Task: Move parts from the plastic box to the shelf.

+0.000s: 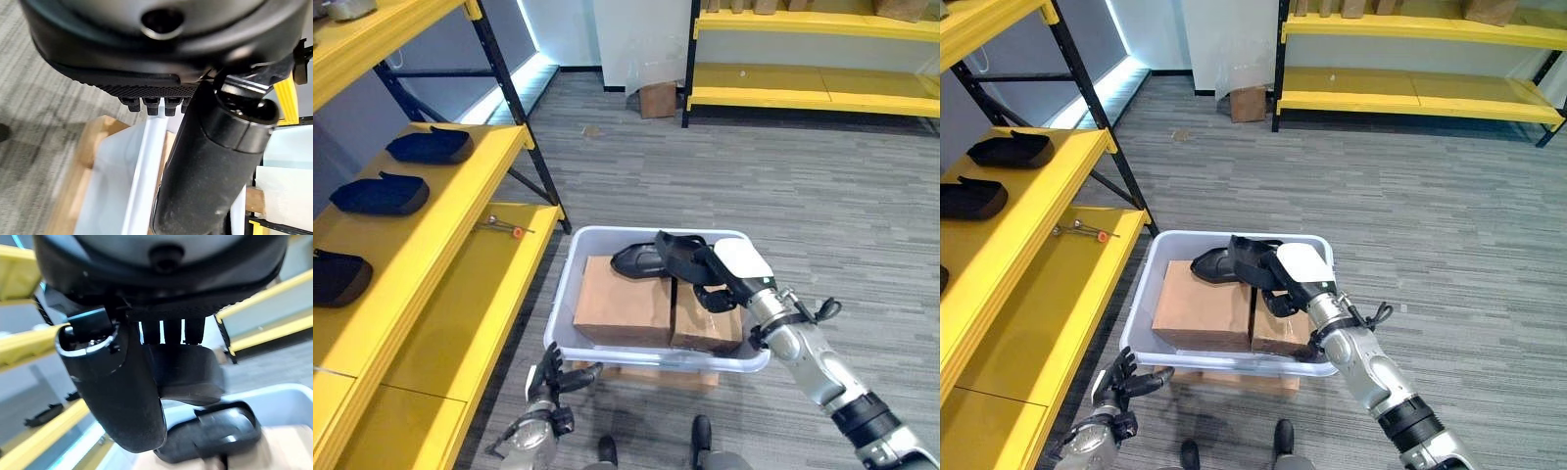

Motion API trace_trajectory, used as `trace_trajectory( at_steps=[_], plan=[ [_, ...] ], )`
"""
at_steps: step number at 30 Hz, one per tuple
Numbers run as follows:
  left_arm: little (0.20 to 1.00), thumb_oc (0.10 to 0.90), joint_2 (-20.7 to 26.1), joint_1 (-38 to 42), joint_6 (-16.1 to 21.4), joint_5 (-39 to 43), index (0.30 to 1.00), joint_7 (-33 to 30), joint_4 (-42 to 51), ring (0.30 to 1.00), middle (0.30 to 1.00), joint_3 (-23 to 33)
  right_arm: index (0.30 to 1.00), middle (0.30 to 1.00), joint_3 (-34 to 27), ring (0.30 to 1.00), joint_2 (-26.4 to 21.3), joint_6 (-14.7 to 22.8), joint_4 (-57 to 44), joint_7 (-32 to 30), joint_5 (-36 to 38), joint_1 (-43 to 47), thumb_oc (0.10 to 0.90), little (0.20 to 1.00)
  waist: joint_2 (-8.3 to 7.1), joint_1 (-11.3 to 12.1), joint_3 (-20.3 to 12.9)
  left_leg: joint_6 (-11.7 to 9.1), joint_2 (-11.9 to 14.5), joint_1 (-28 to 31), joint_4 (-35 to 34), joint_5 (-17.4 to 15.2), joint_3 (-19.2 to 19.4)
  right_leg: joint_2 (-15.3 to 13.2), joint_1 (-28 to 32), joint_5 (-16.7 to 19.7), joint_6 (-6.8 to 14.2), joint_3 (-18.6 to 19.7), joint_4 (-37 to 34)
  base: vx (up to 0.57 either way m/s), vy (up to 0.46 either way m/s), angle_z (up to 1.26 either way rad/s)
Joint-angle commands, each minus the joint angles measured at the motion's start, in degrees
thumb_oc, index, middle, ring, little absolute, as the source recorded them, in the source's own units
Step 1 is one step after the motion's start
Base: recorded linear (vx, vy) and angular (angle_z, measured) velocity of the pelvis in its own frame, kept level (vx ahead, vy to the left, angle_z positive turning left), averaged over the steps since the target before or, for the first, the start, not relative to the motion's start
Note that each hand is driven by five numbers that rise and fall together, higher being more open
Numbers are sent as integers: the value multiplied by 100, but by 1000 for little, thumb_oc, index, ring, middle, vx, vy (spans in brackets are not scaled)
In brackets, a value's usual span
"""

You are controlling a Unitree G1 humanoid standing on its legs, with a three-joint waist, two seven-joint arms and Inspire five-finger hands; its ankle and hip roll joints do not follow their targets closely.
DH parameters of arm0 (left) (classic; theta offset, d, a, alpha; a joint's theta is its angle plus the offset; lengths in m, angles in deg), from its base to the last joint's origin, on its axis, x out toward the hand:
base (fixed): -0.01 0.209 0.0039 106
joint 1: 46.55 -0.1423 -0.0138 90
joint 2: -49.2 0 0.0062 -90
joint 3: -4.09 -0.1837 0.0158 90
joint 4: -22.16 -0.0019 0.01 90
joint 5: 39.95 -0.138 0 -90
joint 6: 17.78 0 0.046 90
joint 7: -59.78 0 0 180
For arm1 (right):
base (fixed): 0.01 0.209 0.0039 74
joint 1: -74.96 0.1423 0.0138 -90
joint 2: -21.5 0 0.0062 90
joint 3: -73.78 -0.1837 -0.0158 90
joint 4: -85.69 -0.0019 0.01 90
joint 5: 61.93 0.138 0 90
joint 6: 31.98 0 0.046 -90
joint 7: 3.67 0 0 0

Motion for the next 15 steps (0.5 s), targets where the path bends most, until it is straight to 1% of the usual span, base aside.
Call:
trace_trajectory(
  at_steps=[1,3,5,6,7,8,9,11,12,13,14,15],
  plan=[
    [1000,900,288,199,269,-59,1000,45,82,1000,1000,-227,300,300,-134,300,30,592,-928,-571,120,875,400,300,-92,220,-513,-371,659,90,439,598,-332,-166,123,-360,242,93,85,-63,-154,34],
    [1000,900,271,226,271,-4,1000,17,91,1000,1000,-263,300,300,-118,300,15,592,-976,-642,136,966,400,300,-69,287,-446,-484,718,-89,370,901,-440,-131,132,-379,197,-75,31,-116,-118,33],
    [1000,900,265,251,295,23,1000,-3,119,1000,1000,-317,300,300,-108,300,-10,552,-921,-695,121,1019,400,300,-82,317,-403,-504,726,-294,375,1130,-378,-179,136,-397,184,-278,5,-160,-97,60],
    [1000,900,281,286,330,46,1000,21,217,1000,1000,-355,300,300,-159,300,-90,507,-950,-766,70,1084,400,300,-135,277,-342,-430,723,-419,673,1079,77,-274,118,-391,146,-505,-1,-153,-96,106],
    [1000,900,283,285,326,47,1000,20,224,1000,1000,-355,300,300,-158,300,-89,507,-946,-769,69,1088,400,300,-138,274,-337,-426,721,-436,716,1050,70,-279,123,-397,149,-508,1,-153,-102,169],
    [1000,900,279,269,337,49,1000,40,272,1000,1000,-344,300,300,-177,300,-115,499,-942,-783,51,1107,400,300,-145,261,-325,-410,717,-405,907,932,196,-310,110,-384,139,-586,3,-134,-67,129],
    [1000,900,250,279,351,54,1000,57,251,1000,1000,-371,300,300,-172,300,-116,479,-938,-822,26,1146,400,300,-159,214,-299,-365,740,-282,1516,611,390,-394,114,-341,94,-768,25,-158,-67,98],
    [1000,900,223,308,340,48,1000,69,212,1000,1000,-393,300,300,-182,300,-82,456,-930,-822,20,1127,400,300,-157,158,-326,-328,684,-121,1618,354,438,-465,130,-316,108,-941,56,-108,3,57],
    [1000,900,213,358,336,30,1000,59,226,1000,1000,-417,300,300,-202,300,-68,449,-939,-820,20,1099,400,300,-166,115,-343,-312,658,-9,1796,224,475,-517,127,-308,109,-1024,104,-92,71,93],
    [1000,900,202,402,334,15,1000,67,262,1000,1000,-452,300,300,-234,300,-61,445,-947,-832,34,1070,400,300,-145,81,-380,-305,643,136,1794,121,468,-572,102,-329,118,-1141,188,-70,105,85],
    [1000,900,208,408,337,-11,1000,74,322,1000,1000,-498,300,300,-267,300,-51,444,-962,-829,37,1018,400,300,-93,40,-427,-313,617,348,1565,-7,478,-586,95,-346,165,-1231,254,-45,162,76],
    [1000,900,235,448,316,-149,1000,73,381,1000,1000,-570,300,300,-325,300,-58,422,-929,-842,45,993,400,300,-68,4,-467,-286,543,457,1193,-95,495,-642,69,-293,241,-1291,296,-23,170,65]
  ],
)
